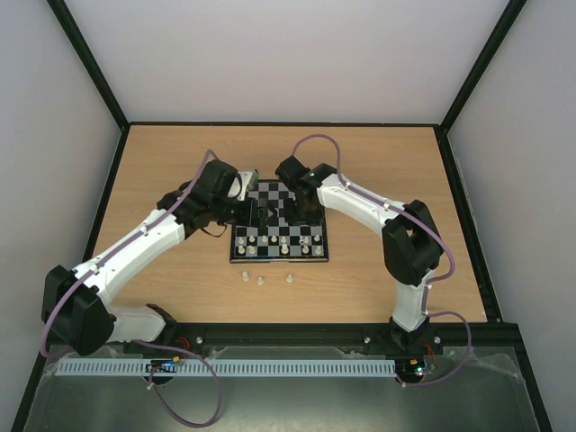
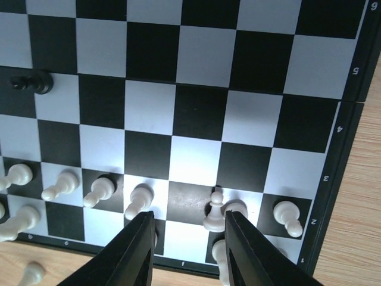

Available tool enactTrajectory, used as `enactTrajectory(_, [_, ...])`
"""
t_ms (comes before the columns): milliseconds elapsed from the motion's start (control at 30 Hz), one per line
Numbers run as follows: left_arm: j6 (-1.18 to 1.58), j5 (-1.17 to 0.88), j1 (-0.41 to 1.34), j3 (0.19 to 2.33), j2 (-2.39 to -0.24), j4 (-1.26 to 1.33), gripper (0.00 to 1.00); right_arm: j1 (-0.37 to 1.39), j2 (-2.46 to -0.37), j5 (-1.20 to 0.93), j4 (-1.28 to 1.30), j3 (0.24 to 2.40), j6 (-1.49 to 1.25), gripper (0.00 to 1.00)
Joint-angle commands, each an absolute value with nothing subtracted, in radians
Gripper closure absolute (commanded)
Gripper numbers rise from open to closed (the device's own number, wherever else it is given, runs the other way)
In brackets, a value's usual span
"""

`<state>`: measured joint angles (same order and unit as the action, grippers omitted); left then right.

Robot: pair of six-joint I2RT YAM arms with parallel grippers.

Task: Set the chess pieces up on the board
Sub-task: Pick up the chess piece from the chessboard.

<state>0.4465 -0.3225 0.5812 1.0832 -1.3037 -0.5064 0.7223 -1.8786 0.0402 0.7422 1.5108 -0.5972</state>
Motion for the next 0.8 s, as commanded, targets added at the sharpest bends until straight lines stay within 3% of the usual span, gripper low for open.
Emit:
enactTrajectory(0, [0.432,-0.347,0.575,1.073,-1.289,-0.482,0.09,0.73,-1.925,0.095,0.873,1.564,-0.577,0.67])
enactTrajectory(767, [0.434,-0.346,0.565,1.047,-1.318,-0.454,0.09,0.75,-2.018,0.094,0.889,1.555,-0.531,0.74])
